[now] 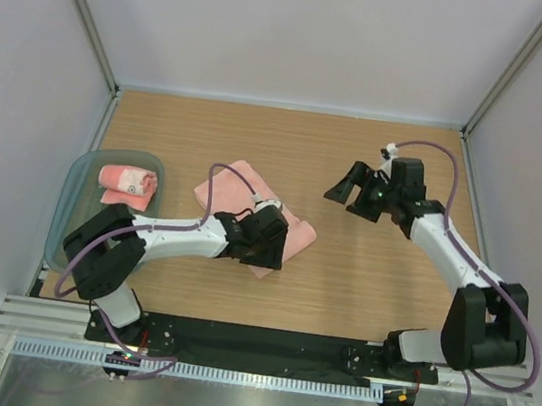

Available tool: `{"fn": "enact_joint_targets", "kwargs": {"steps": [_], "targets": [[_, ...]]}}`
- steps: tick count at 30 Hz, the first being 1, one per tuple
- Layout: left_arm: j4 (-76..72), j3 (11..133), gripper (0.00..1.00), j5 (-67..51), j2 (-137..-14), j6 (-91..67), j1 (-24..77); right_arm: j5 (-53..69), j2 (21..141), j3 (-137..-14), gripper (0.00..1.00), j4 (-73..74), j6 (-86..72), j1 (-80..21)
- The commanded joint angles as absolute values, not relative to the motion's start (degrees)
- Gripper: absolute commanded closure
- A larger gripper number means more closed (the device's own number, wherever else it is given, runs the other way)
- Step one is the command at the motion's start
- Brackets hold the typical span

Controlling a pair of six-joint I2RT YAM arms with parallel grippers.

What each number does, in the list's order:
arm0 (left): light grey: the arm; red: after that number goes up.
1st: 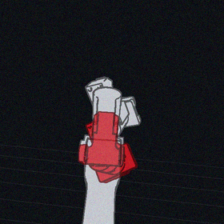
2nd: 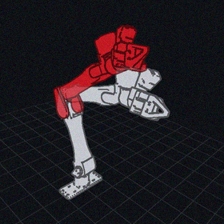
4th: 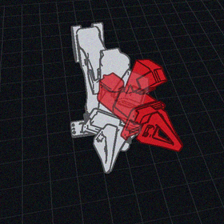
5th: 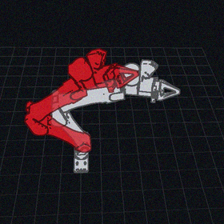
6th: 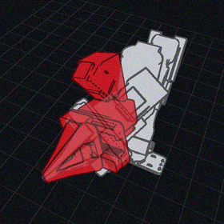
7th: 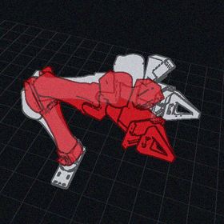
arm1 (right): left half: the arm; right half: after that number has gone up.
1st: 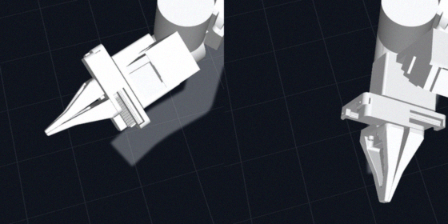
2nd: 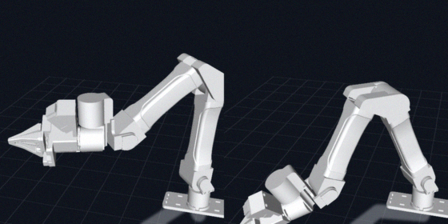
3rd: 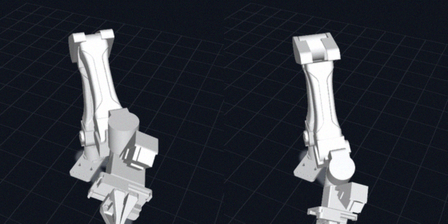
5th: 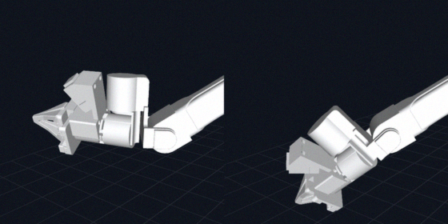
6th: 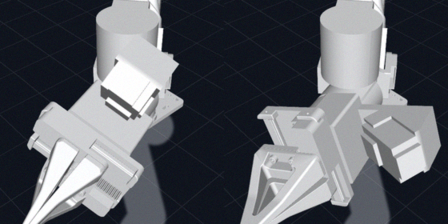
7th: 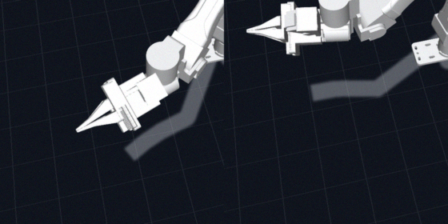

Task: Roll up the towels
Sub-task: Roll the towel

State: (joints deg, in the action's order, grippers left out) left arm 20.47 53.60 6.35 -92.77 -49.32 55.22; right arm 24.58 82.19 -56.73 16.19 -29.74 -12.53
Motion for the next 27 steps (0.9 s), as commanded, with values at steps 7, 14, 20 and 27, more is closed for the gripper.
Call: {"fn": "enact_joint_targets", "kwargs": {"steps": [7,14,20,27], "targets": [[18.4,56.4,0.43,-6.2,-97.6,-56.4,52.6,29.4,76.0,-34.1,0.11,6.7,-43.2,-13.6],[15.5,57.8,0.43,-10.5,-97.9,-60.2,51.2,29.3,85.7,-35.7,0.11,0.7,-45.2,-15.6],[15.6,58.3,0.44,-11.3,-97.3,-61.0,50.9,28.9,92.4,-36.4,0.16,-5.9,-47.6,-18.4],[19.9,59.7,0.43,-4.8,-95.4,-56.0,50.9,28.3,94.7,-36.3,0.30,-7.9,-48.3,-20.1]]}}
